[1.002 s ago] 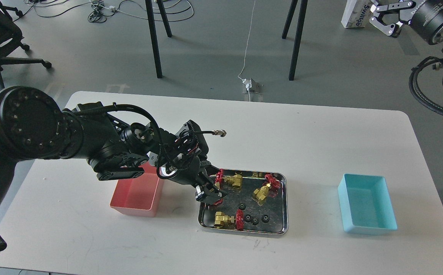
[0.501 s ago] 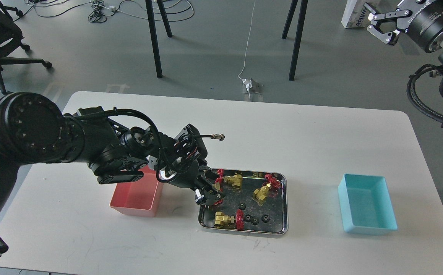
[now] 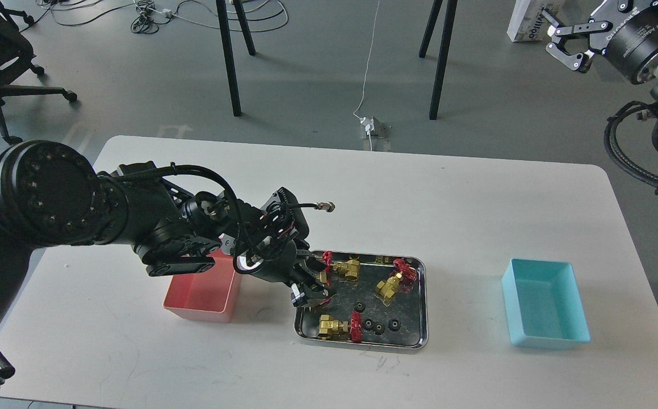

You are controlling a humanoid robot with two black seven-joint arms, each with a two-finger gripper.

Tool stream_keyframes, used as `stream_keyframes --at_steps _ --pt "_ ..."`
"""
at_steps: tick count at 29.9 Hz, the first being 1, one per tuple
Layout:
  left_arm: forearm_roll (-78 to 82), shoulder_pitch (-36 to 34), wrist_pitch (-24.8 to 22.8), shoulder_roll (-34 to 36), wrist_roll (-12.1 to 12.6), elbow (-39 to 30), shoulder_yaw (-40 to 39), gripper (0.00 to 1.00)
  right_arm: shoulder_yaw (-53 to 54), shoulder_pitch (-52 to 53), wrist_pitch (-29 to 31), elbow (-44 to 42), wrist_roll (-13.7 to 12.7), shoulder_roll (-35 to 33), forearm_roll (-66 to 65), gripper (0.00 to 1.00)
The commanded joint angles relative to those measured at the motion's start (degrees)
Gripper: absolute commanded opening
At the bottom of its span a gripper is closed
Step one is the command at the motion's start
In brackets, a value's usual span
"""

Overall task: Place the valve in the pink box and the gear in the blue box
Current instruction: 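Lower the left gripper and grasp a brass fitting in the tray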

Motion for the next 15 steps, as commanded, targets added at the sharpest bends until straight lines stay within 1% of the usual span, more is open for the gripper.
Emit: stream_keyframes --at_steps 1,4,10,15 --pt "0.0 0.1 0.0 -0.1 0.0 0.3 0.0 0.57 0.1 -0.3 0.1 0.4 0.0 -0.1 0.0 0.99" --pt "0.0 0.1 0.0 -0.2 0.0 0.4 0.0 0.55 0.3 -0.4 0.0 0.4 0.0 -0.4 0.0 0.99" --pt "0.7 0.1 0.0 -0.3 0.0 0.4 1.6 0.46 0.3 -1.0 0.1 0.5 0.0 -0.8 0.0 0.99" --pt "0.8 0.1 0.0 -0.6 0.0 0.5 1.9 0.41 0.4 -1.1 0.0 0.9 0.1 -1.5 0.0 0.99"
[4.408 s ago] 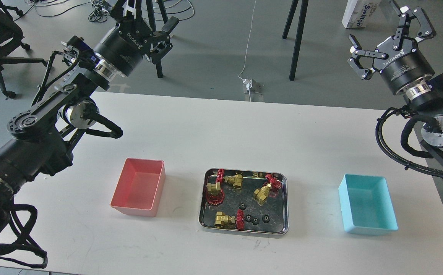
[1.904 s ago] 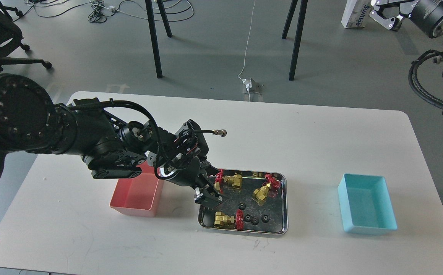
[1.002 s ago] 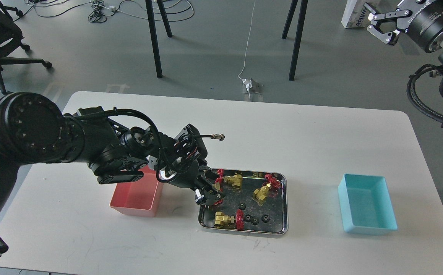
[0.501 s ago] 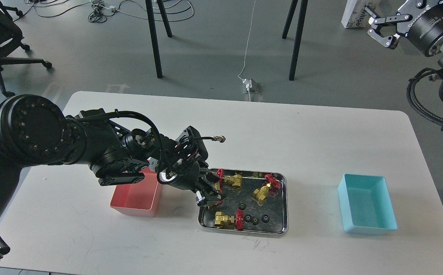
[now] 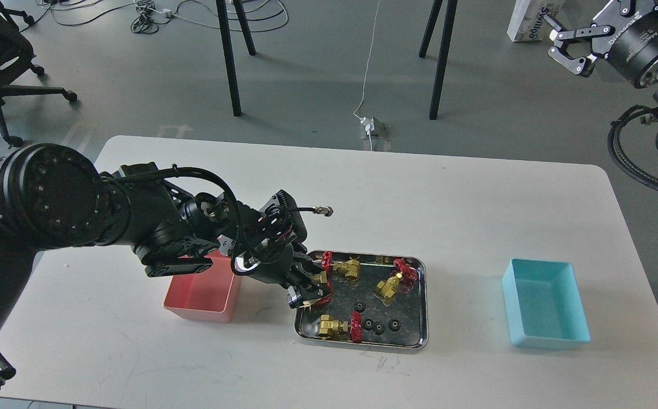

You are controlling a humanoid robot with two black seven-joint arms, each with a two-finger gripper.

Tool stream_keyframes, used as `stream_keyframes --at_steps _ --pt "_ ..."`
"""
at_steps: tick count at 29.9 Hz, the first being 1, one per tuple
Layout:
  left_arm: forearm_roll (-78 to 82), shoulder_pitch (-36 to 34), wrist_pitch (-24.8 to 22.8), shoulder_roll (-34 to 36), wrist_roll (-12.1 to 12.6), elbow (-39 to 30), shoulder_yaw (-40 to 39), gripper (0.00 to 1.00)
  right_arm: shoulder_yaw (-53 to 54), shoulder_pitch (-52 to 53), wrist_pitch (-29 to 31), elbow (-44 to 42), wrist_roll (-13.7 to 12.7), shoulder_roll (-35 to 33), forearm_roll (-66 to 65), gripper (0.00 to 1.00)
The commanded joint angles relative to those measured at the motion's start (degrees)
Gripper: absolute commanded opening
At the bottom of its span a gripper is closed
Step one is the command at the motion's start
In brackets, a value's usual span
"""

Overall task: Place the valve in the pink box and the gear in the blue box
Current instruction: 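Lower the left gripper and grasp a brass fitting in the tray, then lift the brass fitting and carry it toward the pink box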

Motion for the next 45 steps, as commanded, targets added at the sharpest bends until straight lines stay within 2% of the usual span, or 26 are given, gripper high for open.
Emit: stream_keyframes --at_steps 1,10,18,24,28,40,42,45 --pt "0.1 0.0 0.0 -0.3 0.0 0.1 0.1 0.40 0.1 -0.1 -0.1 0.2 0.1 -0.2 0.0 0.99" --pt "0.0 0.4 0.1 -0.8 0.0 0.9 0.1 0.29 0.5 -0.6 -0.1 0.6 0.1 -0.6 0.0 0.99" --pt "0.2 0.3 0.2 -0.3 0.0 0.9 0.0 0.12 0.6 -1.4 -0.1 0.7 0.2 -0.7 0.0 0.99" --pt "0.8 -1.6 0.2 1.7 0.0 -0.7 -0.6 0.09 0.6 -1.5 -0.3 0.7 0.2 -0.7 0.0 0.99" --pt "0.8 -5.3 -0.1 3.1 0.0 -4.7 -1.2 0.09 1.5 -1.5 -0.3 0.6 0.2 -0.6 0.0 0.99" --pt "1.7 -15.4 -0.2 17.2 0.0 -17.7 -4.3 0.10 2.4 -1.3 -1.1 0.7 0.2 -0.2 -0.1 0.99" --pt "2.7 -17.5 -0.2 20.5 0.0 -20.0 -4.3 0.10 3.2 -1.0 -3.5 0.8 0.1 0.2 0.0 0.99" --pt "4.3 -18.9 -0.2 25.5 0.0 -22.0 -4.3 0.09 3.1 0.8 -11.4 3.3 -0.4 1.9 -0.3 0.99"
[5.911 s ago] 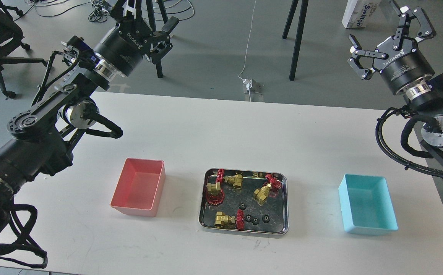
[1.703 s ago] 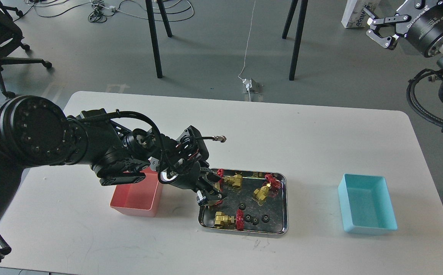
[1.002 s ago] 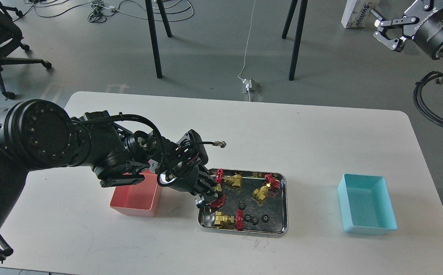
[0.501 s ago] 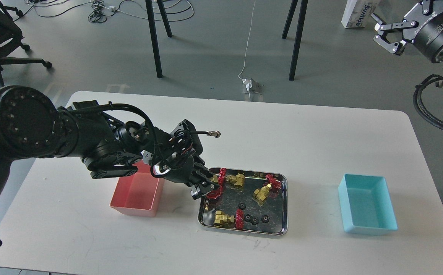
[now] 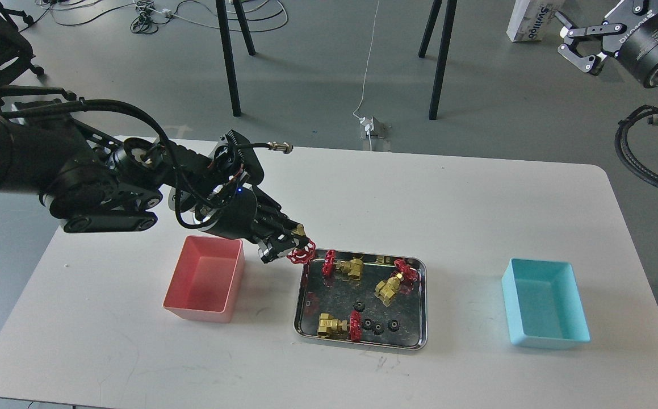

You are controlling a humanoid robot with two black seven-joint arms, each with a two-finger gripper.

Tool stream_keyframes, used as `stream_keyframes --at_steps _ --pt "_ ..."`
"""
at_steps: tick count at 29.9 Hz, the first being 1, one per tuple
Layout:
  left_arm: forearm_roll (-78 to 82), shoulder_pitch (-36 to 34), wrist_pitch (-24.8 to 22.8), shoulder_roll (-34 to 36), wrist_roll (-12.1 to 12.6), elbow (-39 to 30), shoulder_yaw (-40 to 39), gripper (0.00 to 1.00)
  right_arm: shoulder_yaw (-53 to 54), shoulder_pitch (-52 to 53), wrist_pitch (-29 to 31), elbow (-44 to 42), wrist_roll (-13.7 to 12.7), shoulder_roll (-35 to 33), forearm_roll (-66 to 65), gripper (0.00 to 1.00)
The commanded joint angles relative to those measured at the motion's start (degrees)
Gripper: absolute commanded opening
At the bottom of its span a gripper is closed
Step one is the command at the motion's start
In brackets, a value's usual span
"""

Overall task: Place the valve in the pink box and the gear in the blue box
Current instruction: 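Lift the brass fitting and carry it toward the pink box, then lower the fitting into the pink box and open the left gripper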

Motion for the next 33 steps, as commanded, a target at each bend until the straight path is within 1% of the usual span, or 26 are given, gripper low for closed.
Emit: stream_keyframes --at_steps 1,3,9,13,18,22,28,33 --pt "2.2 -1.5 0.0 6.4 0.0 -2.5 0.0 0.09 -0.3 2.4 -8.5 3.0 -0.5 1.8 -0.3 0.99" --pt "3.2 -1.5 0.0 9.0 0.0 -2.9 -0.1 0.10 -0.6 3.7 -10.1 3.2 -0.5 2.2 -0.4 0.99" --pt "7.4 -0.7 0.0 14.3 0.0 -4.9 0.2 0.10 -0.6 3.9 -11.0 2.7 -0.6 3.0 -0.4 0.99" --pt "7.6 2.2 0.0 14.2 0.0 -4.2 0.4 0.10 -0.6 5.0 -11.3 2.2 -0.8 4.0 -0.3 0.99" --pt "7.5 7.2 0.0 13.5 0.0 -1.4 -0.3 0.10 -0.5 5.4 -11.2 2.2 -0.6 4.1 -0.2 0.99" --pt "7.6 8.7 0.0 13.5 0.0 -0.8 -0.9 0.10 -0.5 5.1 -11.2 2.3 -0.6 4.2 -0.2 0.99" --pt "7.7 11.5 0.0 13.5 0.0 3.5 -1.0 0.10 -0.5 4.6 -11.2 2.5 -0.5 4.3 -0.1 0.99" --pt "7.7 12.5 0.0 13.5 0.0 4.2 -0.9 0.10 -0.5 4.4 -11.2 2.5 -0.5 4.2 -0.1 0.99"
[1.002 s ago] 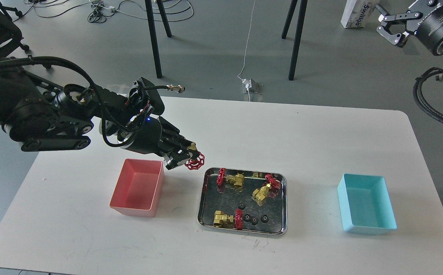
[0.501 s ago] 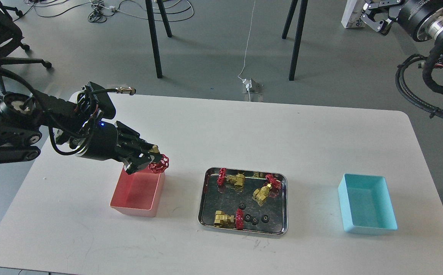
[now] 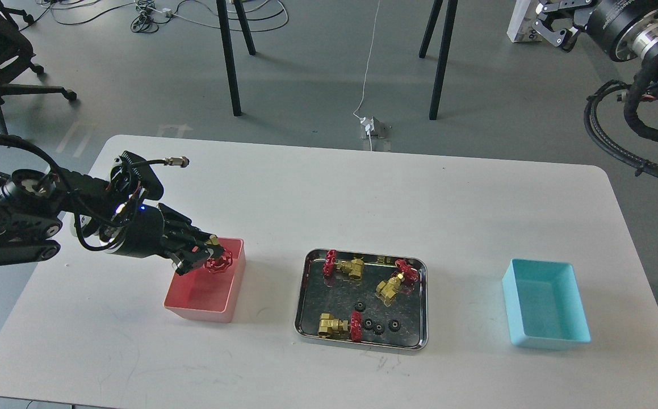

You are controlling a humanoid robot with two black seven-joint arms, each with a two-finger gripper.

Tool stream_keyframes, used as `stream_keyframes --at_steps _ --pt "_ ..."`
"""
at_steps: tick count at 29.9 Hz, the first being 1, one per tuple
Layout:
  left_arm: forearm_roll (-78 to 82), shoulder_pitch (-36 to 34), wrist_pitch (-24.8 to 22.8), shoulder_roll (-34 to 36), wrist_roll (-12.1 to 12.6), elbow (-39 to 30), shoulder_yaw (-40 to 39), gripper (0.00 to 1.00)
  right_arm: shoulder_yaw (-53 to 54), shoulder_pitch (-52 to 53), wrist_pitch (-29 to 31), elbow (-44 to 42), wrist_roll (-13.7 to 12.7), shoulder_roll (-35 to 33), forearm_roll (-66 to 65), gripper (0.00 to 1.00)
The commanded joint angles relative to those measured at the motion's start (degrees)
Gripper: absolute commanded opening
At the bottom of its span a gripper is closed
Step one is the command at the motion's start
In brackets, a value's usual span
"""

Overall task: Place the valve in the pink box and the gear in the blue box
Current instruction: 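Lower the fitting into the pink box and open the left gripper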

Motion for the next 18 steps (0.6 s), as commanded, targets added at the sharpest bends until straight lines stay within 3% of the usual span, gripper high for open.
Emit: stream_keyframes --at_steps 1,18 --pt "-0.1 1.1 0.1 -0.1 0.0 1.1 0.0 0.10 0.0 0.0 0.0 0.0 0.0 -0.1 0.0 0.99" --pt "0.0 5.5 0.0 -3.7 0.0 7.4 0.0 0.12 0.5 -1.7 0.1 -0.1 0.2 -0.2 0.0 0.99"
